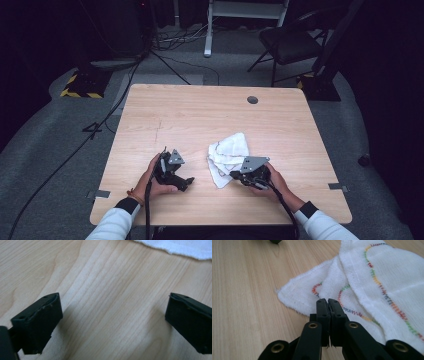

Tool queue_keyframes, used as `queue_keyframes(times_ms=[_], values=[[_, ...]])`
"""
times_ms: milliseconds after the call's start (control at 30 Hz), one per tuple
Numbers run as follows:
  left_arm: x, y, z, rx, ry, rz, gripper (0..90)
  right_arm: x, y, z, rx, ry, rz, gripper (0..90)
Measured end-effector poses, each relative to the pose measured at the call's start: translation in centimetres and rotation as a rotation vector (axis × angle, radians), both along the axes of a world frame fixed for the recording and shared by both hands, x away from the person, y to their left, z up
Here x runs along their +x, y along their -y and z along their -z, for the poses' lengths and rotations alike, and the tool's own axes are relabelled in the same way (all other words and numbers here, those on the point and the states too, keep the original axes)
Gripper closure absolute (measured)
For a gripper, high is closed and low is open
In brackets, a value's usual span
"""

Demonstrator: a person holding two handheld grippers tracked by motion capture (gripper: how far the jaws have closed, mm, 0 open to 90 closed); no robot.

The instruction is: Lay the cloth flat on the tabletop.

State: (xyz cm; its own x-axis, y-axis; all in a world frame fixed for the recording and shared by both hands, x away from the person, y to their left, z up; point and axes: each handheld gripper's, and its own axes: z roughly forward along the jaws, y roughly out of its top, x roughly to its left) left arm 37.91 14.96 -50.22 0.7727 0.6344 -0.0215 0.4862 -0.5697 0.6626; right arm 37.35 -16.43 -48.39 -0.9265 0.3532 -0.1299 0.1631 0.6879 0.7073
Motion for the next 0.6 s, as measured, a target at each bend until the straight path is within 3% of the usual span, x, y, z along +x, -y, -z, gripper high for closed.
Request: queue_keyframes(times_ms=[100,167,200,233,433,500,600], values=[[0.3,0.6,-0.3,-0.022,-0.012,0.001,18.4,-0.1,0.9,-0.3,0.005,-0.007,0.013,88.3],[0.6,1.3,-0.6,-0.067,-0.043,0.027,19.7,-0.2,1.2,-0.4,0.006,-0.007,0.019,88.3],[0.6,1.8,-0.8,-0.068,-0.035,0.030,15.7,-0.3,1.5,-0.5,0.007,-0.008,0.026,88.4],[0.6,2.3,-1.0,-0.055,-0.002,0.036,15.7,-0.3,1.8,-0.6,0.007,-0.007,0.030,88.4],[1.3,5.0,-2.3,-0.047,0.072,0.086,20.9,-0.5,3.7,-0.6,0.005,-0.011,0.063,88.4],[2.1,5.6,-3.1,-0.083,0.089,0.092,21.9,-0.5,4.6,-0.7,-0.006,-0.005,0.080,88.4],[2.9,6.2,-3.4,-0.105,0.097,0.094,23.1,-0.4,5.4,-0.8,-0.003,-0.004,0.101,88.4]])
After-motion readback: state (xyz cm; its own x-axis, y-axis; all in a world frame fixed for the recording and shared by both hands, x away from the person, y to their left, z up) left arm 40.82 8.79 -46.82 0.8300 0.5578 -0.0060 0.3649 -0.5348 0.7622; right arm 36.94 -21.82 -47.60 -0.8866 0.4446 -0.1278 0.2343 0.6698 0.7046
